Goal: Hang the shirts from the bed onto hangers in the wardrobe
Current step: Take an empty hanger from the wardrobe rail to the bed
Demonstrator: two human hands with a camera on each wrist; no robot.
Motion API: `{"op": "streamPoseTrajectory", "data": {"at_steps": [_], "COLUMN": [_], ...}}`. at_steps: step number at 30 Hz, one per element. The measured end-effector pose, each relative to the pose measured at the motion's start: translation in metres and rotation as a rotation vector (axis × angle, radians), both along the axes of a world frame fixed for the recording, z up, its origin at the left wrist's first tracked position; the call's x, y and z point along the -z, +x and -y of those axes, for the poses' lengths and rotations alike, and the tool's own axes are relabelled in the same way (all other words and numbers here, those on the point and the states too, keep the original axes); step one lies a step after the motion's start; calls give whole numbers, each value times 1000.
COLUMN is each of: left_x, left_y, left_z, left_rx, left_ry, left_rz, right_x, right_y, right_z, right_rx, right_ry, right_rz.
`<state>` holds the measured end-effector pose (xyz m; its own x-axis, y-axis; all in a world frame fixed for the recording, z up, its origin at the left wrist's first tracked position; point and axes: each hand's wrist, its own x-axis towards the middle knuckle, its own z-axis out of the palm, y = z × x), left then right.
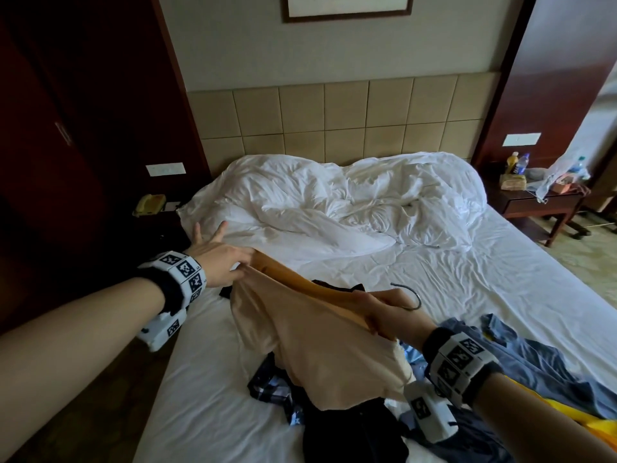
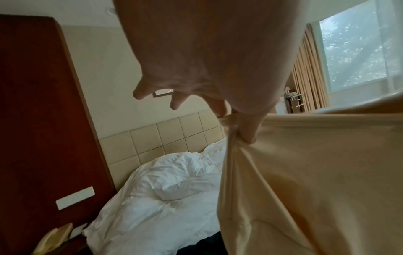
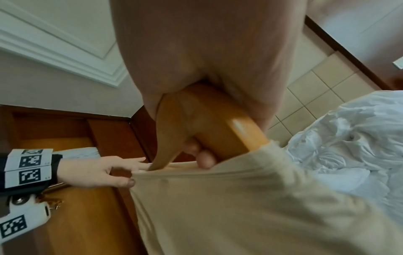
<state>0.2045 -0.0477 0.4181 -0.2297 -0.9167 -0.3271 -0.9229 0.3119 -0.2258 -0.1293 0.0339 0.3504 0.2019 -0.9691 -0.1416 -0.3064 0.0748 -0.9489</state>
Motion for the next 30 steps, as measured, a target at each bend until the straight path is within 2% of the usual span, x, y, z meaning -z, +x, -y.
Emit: {"op": "streamPoseTrajectory", "data": {"at_steps": [4,8,16,19,22,24,27,30], "left_x": [-5,-13,-19,-28,-38,-44,-48,-50], "left_y": [-14,-41,-66,-57,-51,-53,-62,-75], "left_z": [-8,-34,-59,-60,-59,-56,-46,-32], "left_rx": [155,332,396,396,399,335,238,132], "left_ry": [-72,-182,-89,-57,-27,-60,-85,-206], "left_rz": [20,41,19,-144,-654,-847,-815,-798], "right_x": [-1,-17,-77,-91,-102,-111,-133,-161], "right_y": [5,13,39,42,45,51,64,77], "right_z": [5,8,24,26,26,27,31,39], "right_rx": [1,26,27,14,-5,-35,-37,-67], "right_ry": [-35,7,-75,-109,-115,-141,-205,-263], "right_rz": [-162,-73,-94,-127,-148,-151,-163,-180]}}
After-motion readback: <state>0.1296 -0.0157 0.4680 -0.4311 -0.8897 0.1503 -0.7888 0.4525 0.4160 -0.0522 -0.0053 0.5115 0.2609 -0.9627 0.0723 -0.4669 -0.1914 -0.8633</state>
